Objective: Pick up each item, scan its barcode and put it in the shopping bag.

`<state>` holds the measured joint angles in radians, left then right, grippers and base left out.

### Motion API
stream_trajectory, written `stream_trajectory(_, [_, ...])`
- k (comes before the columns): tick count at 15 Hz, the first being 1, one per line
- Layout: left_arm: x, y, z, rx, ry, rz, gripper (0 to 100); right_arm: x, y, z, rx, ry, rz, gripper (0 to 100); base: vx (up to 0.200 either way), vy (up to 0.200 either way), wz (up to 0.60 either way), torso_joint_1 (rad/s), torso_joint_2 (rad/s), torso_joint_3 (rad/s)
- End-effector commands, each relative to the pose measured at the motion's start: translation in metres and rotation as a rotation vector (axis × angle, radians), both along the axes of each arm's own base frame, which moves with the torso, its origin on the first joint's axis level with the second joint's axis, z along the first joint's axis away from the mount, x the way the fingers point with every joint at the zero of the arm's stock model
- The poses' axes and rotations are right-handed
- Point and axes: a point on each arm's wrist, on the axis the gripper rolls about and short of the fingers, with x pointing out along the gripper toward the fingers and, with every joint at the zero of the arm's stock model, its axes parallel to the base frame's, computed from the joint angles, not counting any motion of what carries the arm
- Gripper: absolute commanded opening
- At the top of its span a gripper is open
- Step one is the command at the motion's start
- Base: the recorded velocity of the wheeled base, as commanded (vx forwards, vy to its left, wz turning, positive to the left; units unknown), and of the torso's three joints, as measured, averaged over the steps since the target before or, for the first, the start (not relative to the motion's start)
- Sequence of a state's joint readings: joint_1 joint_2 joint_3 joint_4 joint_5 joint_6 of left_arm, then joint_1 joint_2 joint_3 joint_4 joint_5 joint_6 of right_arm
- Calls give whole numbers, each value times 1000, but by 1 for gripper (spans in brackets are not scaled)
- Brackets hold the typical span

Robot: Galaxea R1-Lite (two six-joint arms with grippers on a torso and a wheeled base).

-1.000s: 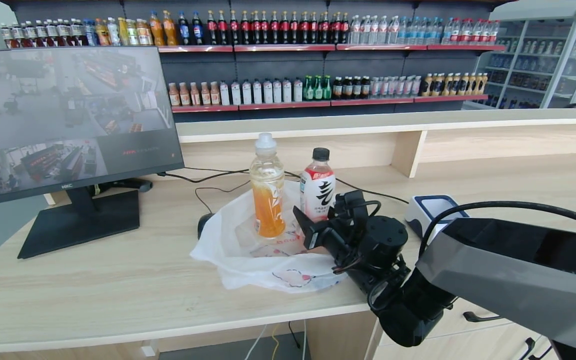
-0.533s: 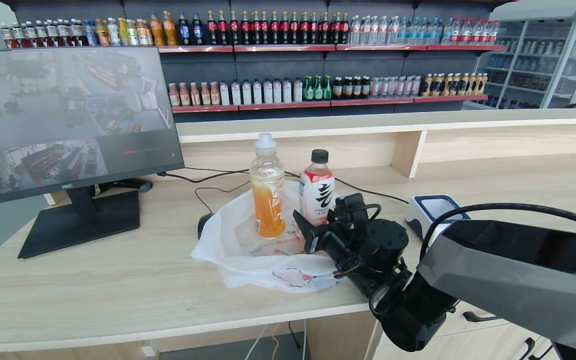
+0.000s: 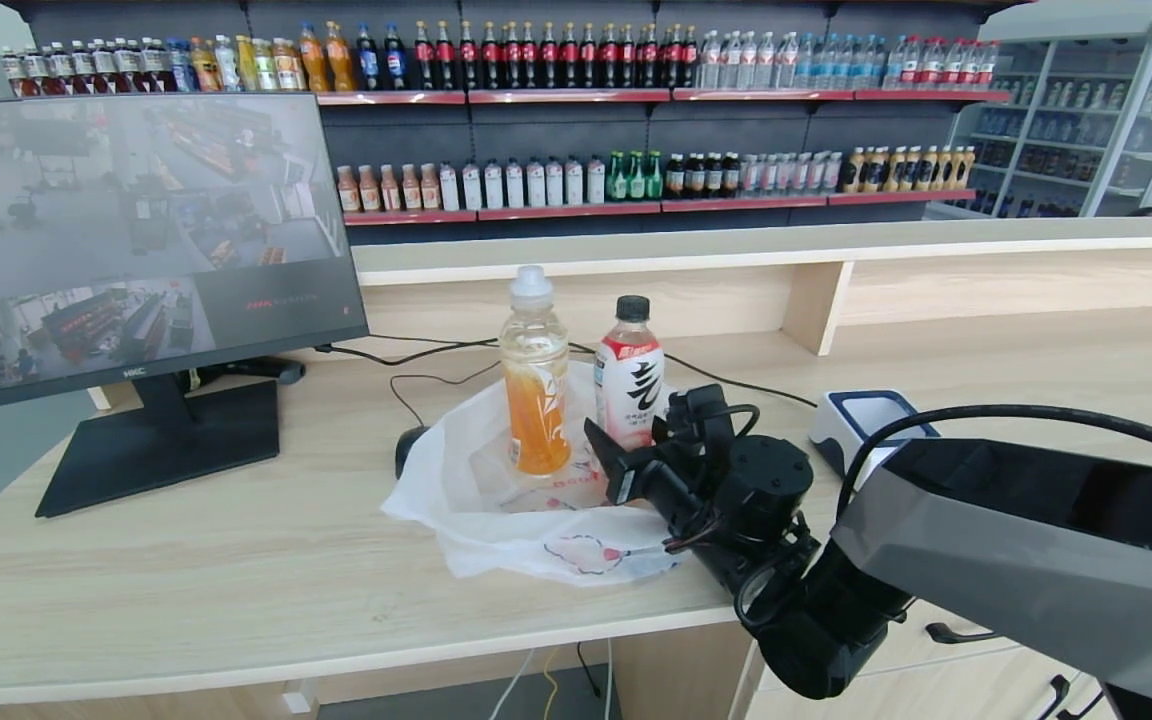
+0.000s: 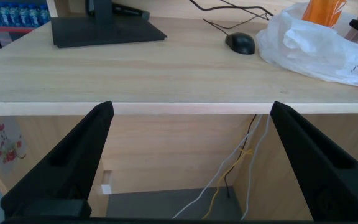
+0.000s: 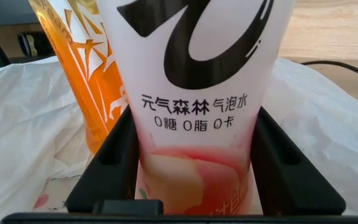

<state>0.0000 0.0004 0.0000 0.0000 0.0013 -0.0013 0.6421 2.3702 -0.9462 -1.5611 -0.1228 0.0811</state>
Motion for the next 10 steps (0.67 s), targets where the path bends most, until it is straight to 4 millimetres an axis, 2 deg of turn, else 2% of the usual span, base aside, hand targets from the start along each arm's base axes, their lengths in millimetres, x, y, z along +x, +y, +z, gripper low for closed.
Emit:
stream_trajectory(1, [0, 0, 0, 0, 0, 0, 100, -1, 0, 1, 6, -5, -1, 100, 0, 0, 0, 0, 0, 0])
stream_trajectory(7, [0, 0, 0, 0, 0, 0, 100, -5, -3, 8, 9, -9, 1, 100, 0, 0, 0, 0, 0, 0])
stream_trajectory(10, [0, 0, 0, 0, 0, 0, 100, -22, -16, 32, 20, -23, 1, 100, 0, 0, 0, 0, 0, 0])
